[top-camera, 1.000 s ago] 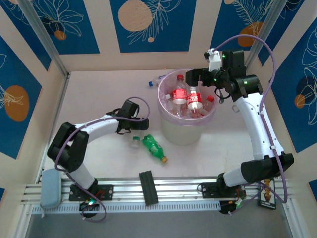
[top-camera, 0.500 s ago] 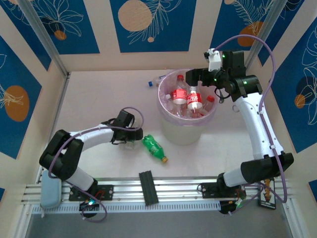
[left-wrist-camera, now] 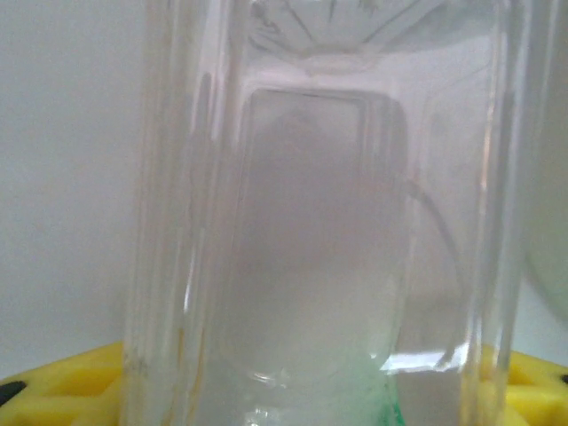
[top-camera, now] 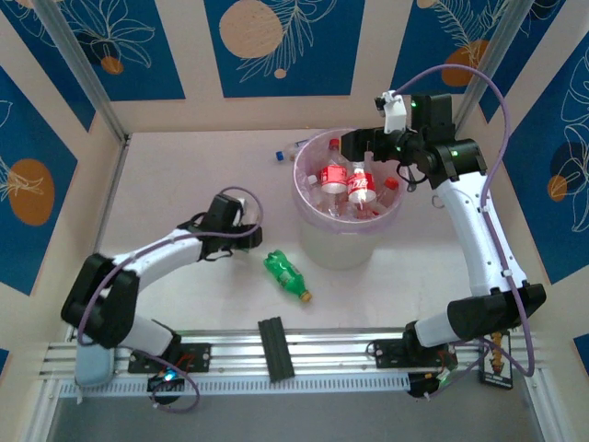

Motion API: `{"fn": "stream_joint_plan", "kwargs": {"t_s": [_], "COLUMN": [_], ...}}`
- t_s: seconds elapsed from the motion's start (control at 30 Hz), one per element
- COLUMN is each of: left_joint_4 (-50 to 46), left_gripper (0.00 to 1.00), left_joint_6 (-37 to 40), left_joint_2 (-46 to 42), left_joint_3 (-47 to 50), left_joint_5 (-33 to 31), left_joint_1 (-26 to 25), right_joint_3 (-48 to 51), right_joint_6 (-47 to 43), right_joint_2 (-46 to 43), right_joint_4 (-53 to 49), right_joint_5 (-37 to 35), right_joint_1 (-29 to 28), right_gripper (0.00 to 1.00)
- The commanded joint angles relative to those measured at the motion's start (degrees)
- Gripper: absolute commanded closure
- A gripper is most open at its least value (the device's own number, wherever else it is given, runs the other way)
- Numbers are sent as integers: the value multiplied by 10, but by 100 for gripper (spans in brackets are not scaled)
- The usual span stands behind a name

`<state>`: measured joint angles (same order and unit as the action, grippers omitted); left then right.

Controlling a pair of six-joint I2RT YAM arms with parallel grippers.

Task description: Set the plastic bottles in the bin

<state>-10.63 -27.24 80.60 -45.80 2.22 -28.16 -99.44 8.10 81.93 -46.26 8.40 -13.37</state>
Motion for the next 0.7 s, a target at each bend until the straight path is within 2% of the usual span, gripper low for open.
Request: {"fn": "stream_joint_plan", "kwargs": {"t_s": [0.0,0.1,0.2,0.3,0.4,0.67], "left_joint_4": [52,123,184,219,242,305], "left_gripper": [45,53,56,59,62,73], "left_joint_6": [51,84,97,97,84,40], "left_joint_2": [-85,-144,-179,-189,-191,-184], "left_joint_3": [-19,1,10,3,-6,-9], "left_joint_5": [26,38,77,131,154,192], "left_joint_1": [25,29,30,30,29,29], "right_joint_3": [-35,-46,-57,-73,-101,-158], "right_joint_6": [10,15,32,50,70,90], "right_joint_2": [-4,3,17,44,81,169], "right_joint_4": [-4,4,23,50,56,67], "right_joint_5": [54,58,80,128,146,117], "right_joint_1": [-33,-72,-105,-130,-154,-216], "right_gripper": [2,2,1,2,2,3]}}
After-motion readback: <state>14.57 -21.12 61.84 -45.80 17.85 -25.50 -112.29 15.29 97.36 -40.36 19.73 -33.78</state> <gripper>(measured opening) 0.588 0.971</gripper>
